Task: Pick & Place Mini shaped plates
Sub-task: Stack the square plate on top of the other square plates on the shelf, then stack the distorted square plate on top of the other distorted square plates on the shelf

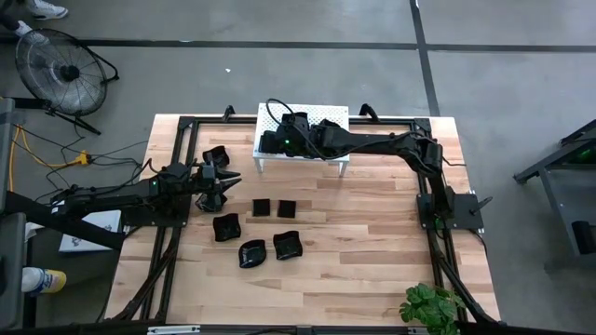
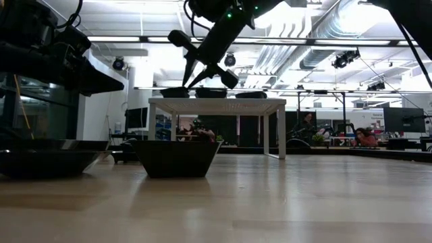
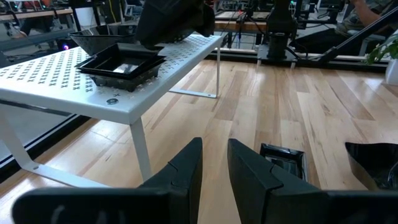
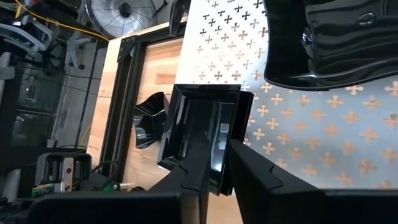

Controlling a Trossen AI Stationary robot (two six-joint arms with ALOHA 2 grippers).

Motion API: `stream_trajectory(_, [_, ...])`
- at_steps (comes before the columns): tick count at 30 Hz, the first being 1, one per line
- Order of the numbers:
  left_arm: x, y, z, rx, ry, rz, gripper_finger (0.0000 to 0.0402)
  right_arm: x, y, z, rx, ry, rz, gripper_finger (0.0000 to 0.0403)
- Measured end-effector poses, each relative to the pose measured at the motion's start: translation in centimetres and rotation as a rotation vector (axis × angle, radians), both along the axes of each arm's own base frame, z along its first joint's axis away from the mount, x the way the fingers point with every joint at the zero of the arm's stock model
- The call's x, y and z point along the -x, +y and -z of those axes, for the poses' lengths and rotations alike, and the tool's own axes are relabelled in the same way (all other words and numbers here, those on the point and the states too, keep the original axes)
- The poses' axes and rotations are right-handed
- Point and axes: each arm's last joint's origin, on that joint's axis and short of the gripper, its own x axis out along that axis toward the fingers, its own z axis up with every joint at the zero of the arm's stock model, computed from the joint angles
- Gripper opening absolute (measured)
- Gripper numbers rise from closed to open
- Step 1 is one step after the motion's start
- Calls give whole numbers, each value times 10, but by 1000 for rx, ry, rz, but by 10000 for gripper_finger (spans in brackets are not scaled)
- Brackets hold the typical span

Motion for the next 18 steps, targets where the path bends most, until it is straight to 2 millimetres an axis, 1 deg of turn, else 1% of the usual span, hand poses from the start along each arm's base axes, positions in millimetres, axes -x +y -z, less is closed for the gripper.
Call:
stream_trajectory(4, [0,0,0,0,0,0,73,0,0,-3,16,-10,-13,68])
stream_trajectory(11, [0,0,0,0,0,0,73,1,4,-8,41,-1,-36,71])
stream_trajectory(15, [0,0,0,0,0,0,73,3,9,-11,46,8,-52,72])
stream_trajectory(18, [0,0,0,0,0,0,73,3,18,-15,64,17,-90,72])
